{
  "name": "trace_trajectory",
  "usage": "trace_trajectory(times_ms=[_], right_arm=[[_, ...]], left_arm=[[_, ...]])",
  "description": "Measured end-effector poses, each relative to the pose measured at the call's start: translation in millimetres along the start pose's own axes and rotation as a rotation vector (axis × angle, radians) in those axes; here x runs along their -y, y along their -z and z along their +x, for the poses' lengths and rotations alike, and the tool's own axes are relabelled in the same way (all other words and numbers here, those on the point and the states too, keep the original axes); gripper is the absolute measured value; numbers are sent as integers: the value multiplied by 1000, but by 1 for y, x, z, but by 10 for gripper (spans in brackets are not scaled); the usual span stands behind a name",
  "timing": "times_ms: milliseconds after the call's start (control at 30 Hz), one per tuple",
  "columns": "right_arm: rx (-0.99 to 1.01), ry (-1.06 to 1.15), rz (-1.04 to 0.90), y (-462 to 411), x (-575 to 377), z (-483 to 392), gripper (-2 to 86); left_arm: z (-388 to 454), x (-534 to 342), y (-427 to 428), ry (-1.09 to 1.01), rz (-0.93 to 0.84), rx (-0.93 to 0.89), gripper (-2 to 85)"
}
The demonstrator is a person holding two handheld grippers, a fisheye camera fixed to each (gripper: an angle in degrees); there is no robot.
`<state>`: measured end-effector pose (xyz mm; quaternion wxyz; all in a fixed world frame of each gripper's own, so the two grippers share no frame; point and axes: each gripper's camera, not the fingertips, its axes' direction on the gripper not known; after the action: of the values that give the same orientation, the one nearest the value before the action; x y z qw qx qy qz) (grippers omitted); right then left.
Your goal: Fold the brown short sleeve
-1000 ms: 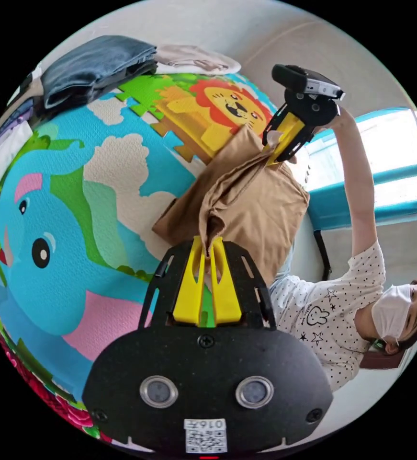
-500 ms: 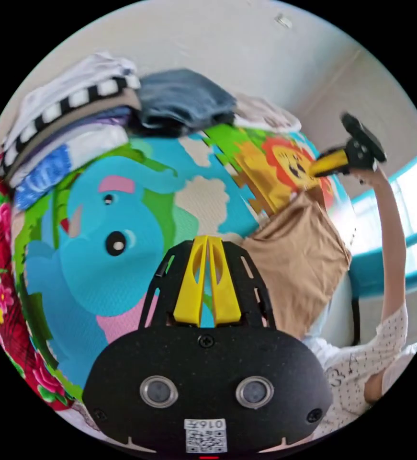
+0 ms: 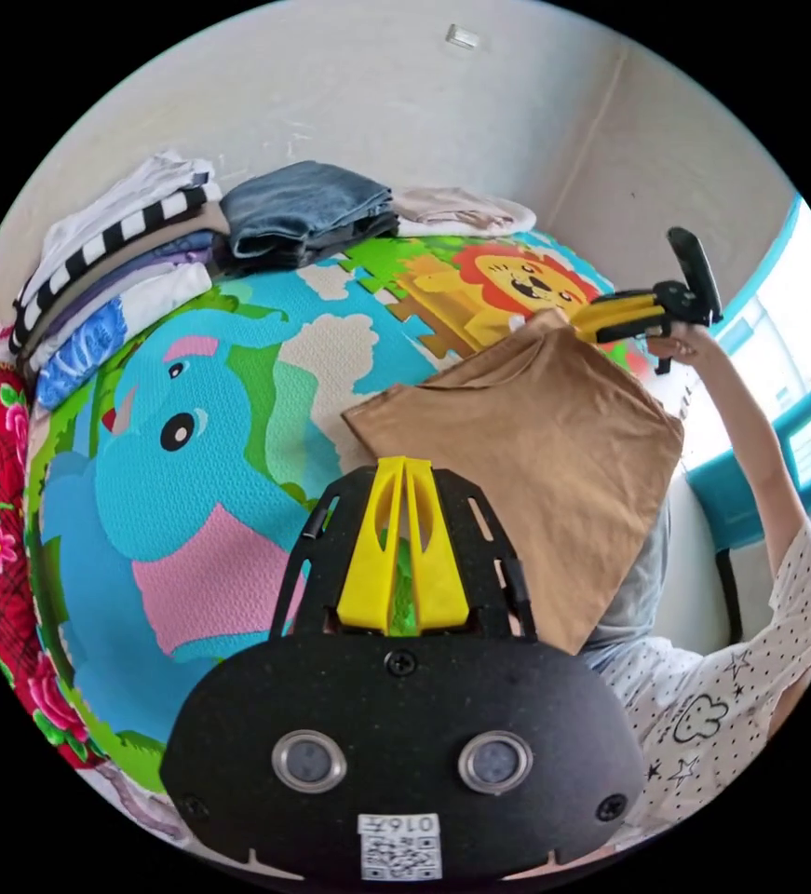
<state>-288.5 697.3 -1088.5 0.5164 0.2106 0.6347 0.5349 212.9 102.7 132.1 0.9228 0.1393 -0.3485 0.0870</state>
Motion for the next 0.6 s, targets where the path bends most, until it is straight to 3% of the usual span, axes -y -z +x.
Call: trace_trajectory(times_ms=[200,433,600], right_arm=[[90,-19,48,-10,-65,0,30],[-89,77,107,19,-118,-36,18],[-215,23,-7,5,-162,-56,45]], left_arm=[[-12,-27,-15,90,21,-32,-10],[0,-49,-25,54,51,146,-10],[-7,-81,-18,162,133,107,-10]])
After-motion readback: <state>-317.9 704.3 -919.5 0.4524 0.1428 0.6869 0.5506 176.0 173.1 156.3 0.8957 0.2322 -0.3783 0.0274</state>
